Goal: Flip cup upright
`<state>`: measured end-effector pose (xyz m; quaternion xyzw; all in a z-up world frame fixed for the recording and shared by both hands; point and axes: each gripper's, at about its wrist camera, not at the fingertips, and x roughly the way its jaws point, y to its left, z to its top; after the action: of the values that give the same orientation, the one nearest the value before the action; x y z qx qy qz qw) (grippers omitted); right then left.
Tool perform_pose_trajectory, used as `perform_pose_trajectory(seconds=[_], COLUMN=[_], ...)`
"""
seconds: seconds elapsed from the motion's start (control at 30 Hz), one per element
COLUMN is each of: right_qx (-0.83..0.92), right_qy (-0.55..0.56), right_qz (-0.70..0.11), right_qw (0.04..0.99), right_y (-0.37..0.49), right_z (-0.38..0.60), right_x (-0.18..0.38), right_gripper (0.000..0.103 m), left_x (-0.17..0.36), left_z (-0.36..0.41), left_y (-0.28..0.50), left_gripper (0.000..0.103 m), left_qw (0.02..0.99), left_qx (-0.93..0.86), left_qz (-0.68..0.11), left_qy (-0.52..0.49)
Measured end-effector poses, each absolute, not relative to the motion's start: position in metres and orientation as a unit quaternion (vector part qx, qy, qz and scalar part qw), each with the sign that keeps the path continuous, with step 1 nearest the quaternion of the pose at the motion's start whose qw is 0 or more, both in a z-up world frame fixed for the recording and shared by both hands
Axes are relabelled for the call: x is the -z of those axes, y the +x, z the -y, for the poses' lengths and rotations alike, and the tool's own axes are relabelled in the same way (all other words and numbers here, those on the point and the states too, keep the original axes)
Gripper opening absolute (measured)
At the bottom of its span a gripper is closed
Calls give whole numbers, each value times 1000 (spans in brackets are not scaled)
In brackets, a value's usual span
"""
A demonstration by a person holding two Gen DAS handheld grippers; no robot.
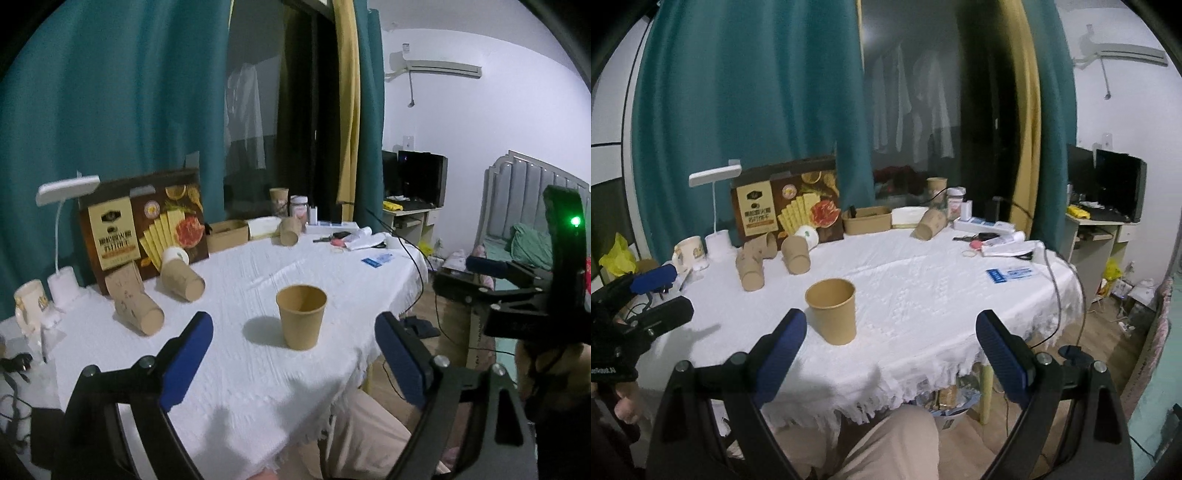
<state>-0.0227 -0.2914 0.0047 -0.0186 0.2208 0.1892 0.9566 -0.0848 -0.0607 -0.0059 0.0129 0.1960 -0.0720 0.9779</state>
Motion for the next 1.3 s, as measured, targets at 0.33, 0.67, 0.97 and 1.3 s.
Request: perform_pose_trajectory(seconds=[0.33, 0.67, 0.97, 1.3], right_qx=[-179, -181, -183, -185], right_qy=[-19, -24, -30, -32], right_qz=[-180, -179, -181, -184], right_qw=[967, 967, 966, 965], right_y=[-48, -51, -49, -47], right_z=[305, 300, 293, 292], right_x=[-32, -33, -29, -26], right_gripper=[92, 92, 92, 92], left_x=[-23, -22, -20, -19], left_z=[60, 52, 47, 47], left_y=[-102, -108, -109, -110], left_gripper=[90, 90, 90, 90], left_qw=[989, 990, 990, 990], left_qx=[59, 58, 57, 58], left_qz=[-136, -129, -129, -129], left_qy=[10, -2, -5, -5])
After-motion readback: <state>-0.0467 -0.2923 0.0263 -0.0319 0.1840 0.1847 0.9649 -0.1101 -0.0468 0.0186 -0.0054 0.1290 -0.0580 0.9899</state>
